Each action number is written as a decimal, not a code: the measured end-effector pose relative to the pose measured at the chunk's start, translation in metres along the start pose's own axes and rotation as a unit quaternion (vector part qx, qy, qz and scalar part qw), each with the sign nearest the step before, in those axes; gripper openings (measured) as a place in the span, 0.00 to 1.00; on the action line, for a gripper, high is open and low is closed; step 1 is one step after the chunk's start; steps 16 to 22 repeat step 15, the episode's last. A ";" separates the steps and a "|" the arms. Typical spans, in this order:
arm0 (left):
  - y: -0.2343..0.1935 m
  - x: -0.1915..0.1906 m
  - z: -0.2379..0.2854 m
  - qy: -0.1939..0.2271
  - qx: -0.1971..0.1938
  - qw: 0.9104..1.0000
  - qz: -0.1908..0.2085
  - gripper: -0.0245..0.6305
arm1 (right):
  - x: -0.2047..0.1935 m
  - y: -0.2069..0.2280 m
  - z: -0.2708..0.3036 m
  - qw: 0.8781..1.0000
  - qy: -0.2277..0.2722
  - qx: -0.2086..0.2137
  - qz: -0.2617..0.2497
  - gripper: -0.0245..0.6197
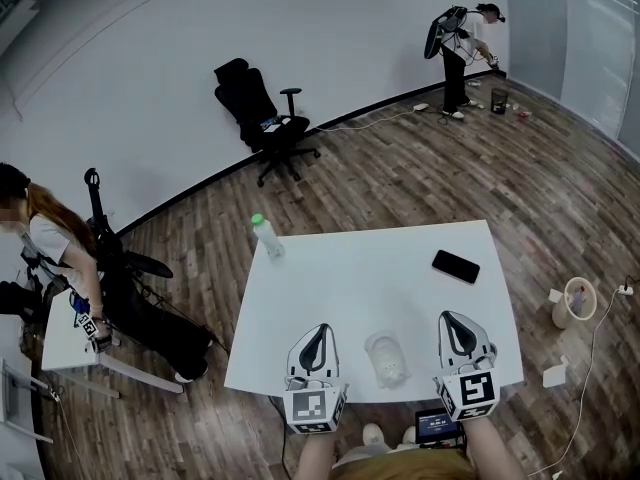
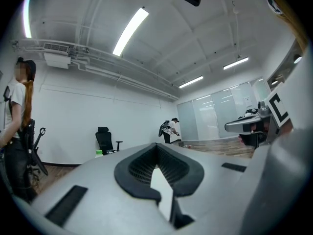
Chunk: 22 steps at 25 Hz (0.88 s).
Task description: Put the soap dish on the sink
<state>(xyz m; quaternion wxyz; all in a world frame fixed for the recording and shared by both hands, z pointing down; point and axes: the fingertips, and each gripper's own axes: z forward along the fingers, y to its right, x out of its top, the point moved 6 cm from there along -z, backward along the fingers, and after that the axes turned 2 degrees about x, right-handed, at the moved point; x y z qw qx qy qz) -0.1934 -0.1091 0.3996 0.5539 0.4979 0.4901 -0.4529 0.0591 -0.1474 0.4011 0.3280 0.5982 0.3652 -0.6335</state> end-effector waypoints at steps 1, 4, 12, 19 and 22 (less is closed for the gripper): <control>0.000 0.000 0.000 0.000 0.001 1.000 -0.002 0.05 | 0.000 0.000 -0.001 1.000 -0.001 0.000 0.001 0.05; 0.003 -0.001 0.001 -0.002 0.002 1.000 -0.002 0.05 | -0.002 0.002 -0.001 1.000 -0.004 0.004 0.002 0.05; 0.005 -0.010 0.001 -0.014 0.007 1.000 0.011 0.05 | -0.006 0.006 0.002 1.000 -0.008 0.010 -0.001 0.05; 0.012 -0.014 0.001 -0.020 0.002 1.000 0.012 0.05 | -0.009 0.010 0.001 1.000 -0.007 0.011 -0.001 0.05; 0.012 -0.014 0.001 -0.020 0.002 1.000 0.012 0.05 | -0.009 0.010 0.001 1.000 -0.007 0.011 -0.001 0.05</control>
